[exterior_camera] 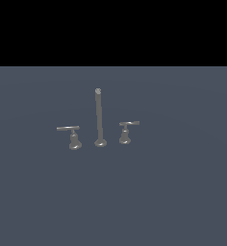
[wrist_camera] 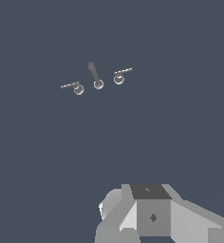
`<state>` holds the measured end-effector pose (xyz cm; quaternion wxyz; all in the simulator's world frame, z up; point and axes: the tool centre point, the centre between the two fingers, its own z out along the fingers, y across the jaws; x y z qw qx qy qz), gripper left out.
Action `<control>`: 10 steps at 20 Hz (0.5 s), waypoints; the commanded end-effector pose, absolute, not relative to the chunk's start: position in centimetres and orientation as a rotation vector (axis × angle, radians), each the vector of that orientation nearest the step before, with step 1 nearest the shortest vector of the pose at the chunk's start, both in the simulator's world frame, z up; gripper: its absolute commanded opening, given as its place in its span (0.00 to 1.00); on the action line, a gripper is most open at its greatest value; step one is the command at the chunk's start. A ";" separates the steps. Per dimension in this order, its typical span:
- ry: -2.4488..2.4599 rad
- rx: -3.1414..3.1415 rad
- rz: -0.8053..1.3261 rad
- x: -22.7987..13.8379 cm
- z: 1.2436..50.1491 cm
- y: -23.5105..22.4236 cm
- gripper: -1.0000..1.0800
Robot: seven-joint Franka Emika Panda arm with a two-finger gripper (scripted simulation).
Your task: Turn on the faucet by rotating a designated handle.
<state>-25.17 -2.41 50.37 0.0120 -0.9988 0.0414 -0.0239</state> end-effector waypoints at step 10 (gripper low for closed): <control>0.205 -3.110 -0.072 -24.1 48.8 -1.8 0.00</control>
